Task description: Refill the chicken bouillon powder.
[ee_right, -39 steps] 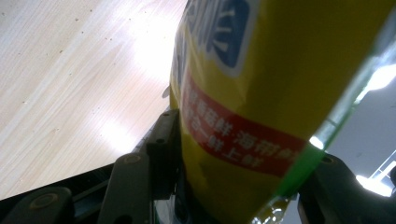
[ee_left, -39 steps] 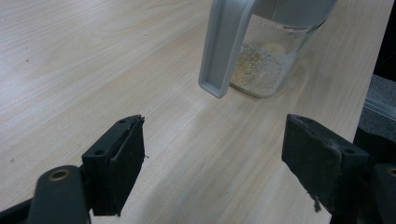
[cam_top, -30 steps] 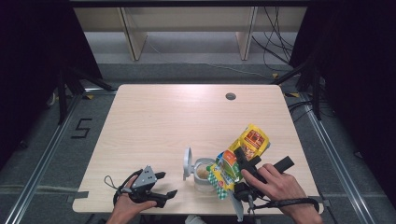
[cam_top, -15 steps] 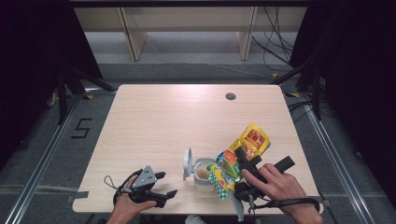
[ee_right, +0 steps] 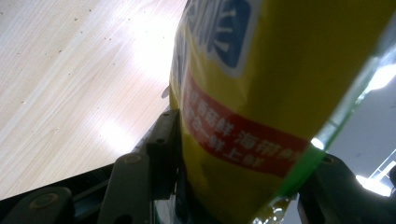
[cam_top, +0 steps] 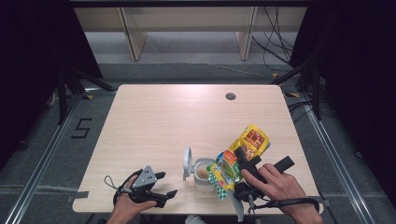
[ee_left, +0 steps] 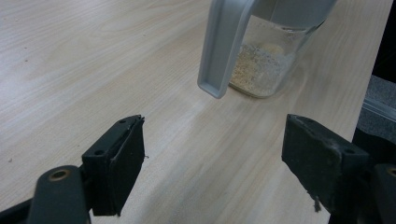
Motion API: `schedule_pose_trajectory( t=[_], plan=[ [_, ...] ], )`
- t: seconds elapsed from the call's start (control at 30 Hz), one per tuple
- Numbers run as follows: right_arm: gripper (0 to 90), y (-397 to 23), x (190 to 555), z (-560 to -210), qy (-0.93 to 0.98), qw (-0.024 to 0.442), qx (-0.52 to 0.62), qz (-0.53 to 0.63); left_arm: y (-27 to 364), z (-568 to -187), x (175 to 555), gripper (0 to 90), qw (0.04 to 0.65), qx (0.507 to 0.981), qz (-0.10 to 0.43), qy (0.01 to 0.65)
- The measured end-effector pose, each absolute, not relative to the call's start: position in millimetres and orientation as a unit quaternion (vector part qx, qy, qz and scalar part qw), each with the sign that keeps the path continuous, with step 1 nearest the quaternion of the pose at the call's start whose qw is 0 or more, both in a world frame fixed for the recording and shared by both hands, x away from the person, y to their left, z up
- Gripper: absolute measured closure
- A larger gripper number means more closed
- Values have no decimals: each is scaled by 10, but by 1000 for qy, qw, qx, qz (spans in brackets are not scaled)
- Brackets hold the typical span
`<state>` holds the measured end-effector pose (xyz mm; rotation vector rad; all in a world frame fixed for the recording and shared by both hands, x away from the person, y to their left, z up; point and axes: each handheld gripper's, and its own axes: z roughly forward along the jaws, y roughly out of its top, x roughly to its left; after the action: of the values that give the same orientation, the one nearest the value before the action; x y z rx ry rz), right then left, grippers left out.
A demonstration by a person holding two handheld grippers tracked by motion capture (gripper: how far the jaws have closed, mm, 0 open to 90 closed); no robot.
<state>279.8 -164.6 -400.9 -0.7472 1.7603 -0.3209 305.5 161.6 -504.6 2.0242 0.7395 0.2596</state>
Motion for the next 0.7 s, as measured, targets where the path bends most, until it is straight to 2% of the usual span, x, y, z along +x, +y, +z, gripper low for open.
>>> schedule_pose_trajectory(
  t=[0.7],
  plan=[
    [538,-1656,2799,-4026,749,567,-313,-135,1622,-5043,3058,206,463,827,108,299]
  ],
)
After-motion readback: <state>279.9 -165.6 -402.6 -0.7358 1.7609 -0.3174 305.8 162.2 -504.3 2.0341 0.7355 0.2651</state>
